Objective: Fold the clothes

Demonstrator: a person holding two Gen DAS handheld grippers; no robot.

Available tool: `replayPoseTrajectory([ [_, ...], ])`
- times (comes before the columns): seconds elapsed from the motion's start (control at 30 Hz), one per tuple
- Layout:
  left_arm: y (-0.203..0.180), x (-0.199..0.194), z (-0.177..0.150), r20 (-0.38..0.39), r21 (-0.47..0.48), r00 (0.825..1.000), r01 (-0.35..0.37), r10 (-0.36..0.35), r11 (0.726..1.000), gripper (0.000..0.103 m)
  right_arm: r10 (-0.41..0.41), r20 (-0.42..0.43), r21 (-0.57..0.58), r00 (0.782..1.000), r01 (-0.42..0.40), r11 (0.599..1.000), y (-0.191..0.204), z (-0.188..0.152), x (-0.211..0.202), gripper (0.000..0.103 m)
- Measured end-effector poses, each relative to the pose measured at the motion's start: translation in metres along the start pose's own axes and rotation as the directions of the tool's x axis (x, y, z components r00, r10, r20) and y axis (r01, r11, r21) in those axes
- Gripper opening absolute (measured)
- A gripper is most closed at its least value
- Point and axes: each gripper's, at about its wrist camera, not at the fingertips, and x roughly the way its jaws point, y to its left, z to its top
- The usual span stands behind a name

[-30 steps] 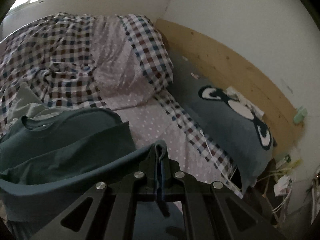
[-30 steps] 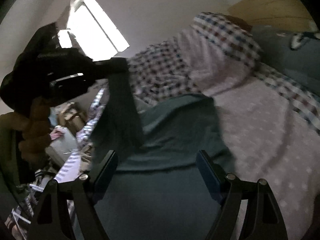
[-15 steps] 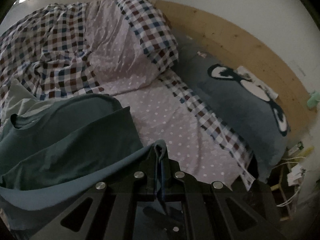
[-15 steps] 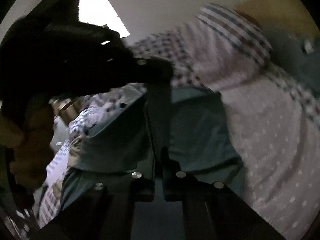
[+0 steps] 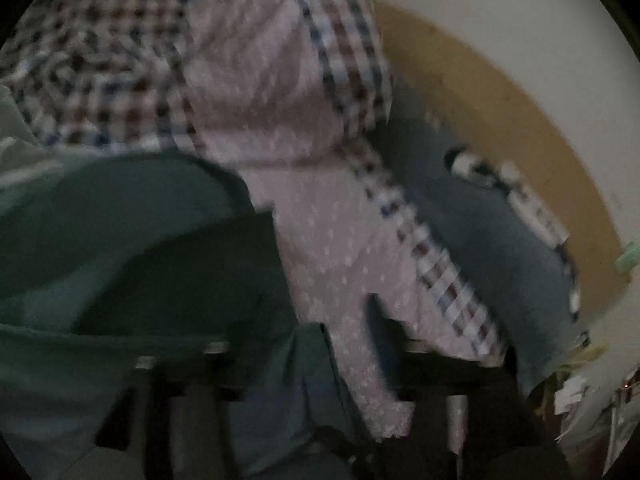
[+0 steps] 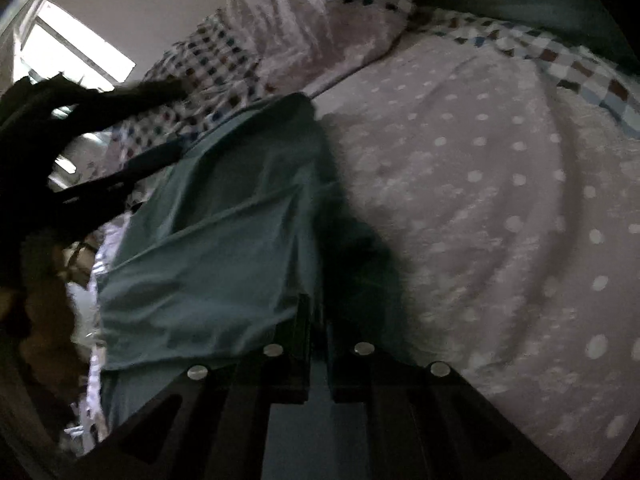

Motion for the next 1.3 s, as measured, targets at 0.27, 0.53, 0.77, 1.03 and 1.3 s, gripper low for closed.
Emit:
replayPoseTrajectory([
  [0.27, 0.126, -0.183, 0.0, 0.278, -0.115, 0.953, -0.096, 0.125, 0.989, 0.075, -0.068, 0.073, 0.017, 0.995, 0.066, 0.998, -0.014, 0.008, -0.019, 0.022],
  [0.53, 0.26, -0.274, -0.053, 0.288, -0.311, 0.888, -0.267, 0.358, 0.912, 0.076, -0.058, 0.159, -0.005, 0.986, 0.059, 0.998, -0.003, 0.012, -0.032, 0.032],
  [0.77, 0.314, -0.238, -0.058, 0.195, -0.347, 0.911, -0.282, 0.363, 0.895, 0.075, -0.044, 0.206, -0.045, 0.978, 0.055, 0.998, 0.014, 0.01, -0.03, 0.036],
  [1.03, 0.358, -0.189, -0.042, 0.183, -0.402, 0.947, -0.172, 0.263, 0.899, 0.058, -0.01, 0.243, -0.113, 0.97, 0.038, 0.993, 0.028, 0.009, -0.031, 0.039],
  [1.3, 0.384, -0.174, -0.04, 0.227, -0.449, 0.941, -0.128, 0.251, 0.884, 0.015, -0.037, 0.168, -0.173, 0.985, 0.066, 0.983, 0.021, 0.031, -0.02, 0.045],
])
